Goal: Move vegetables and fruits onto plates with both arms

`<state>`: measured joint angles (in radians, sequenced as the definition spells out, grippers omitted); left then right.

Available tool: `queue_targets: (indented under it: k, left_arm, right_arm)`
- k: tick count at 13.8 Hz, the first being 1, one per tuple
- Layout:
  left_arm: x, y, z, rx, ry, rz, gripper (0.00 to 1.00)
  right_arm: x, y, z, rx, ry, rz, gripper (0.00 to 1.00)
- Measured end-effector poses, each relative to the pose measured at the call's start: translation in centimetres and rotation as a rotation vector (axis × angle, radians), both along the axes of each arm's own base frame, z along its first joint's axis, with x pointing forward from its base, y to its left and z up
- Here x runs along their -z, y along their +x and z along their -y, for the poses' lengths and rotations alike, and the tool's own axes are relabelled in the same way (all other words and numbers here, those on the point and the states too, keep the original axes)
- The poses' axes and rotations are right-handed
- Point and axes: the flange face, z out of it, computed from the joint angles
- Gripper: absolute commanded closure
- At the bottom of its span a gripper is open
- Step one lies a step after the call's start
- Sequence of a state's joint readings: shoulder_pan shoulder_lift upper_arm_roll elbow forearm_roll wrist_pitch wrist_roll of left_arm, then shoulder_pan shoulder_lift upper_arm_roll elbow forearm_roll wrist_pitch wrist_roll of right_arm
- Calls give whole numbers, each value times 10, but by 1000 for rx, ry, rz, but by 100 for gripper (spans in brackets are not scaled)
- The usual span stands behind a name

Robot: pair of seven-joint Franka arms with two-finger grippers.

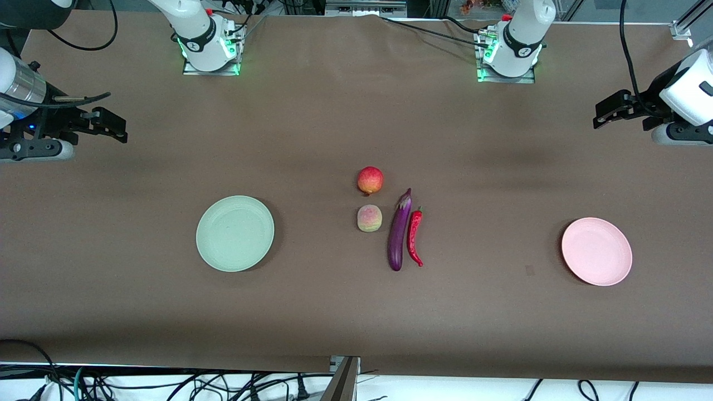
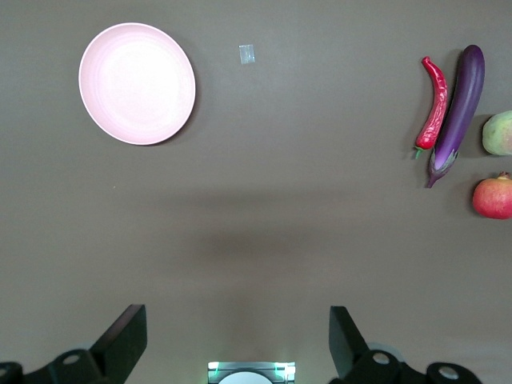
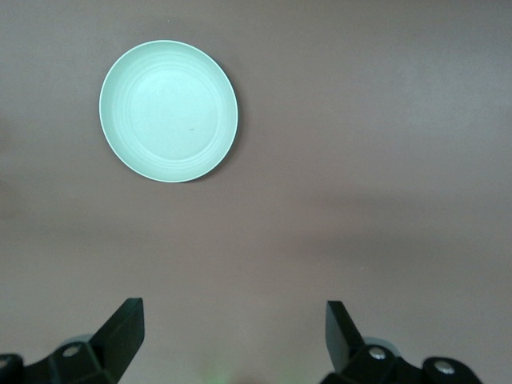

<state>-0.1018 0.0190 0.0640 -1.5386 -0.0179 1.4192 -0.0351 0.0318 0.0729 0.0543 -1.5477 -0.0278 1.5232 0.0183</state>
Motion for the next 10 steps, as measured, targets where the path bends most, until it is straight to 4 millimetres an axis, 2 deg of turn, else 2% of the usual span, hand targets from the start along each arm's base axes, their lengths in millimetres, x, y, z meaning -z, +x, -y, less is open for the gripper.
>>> queue_targets:
  k: [10]
  left_arm:
    - [3,-2,0,2,1,-26,0]
  right_arm:
    - [0,0,0,0,0,0,0]
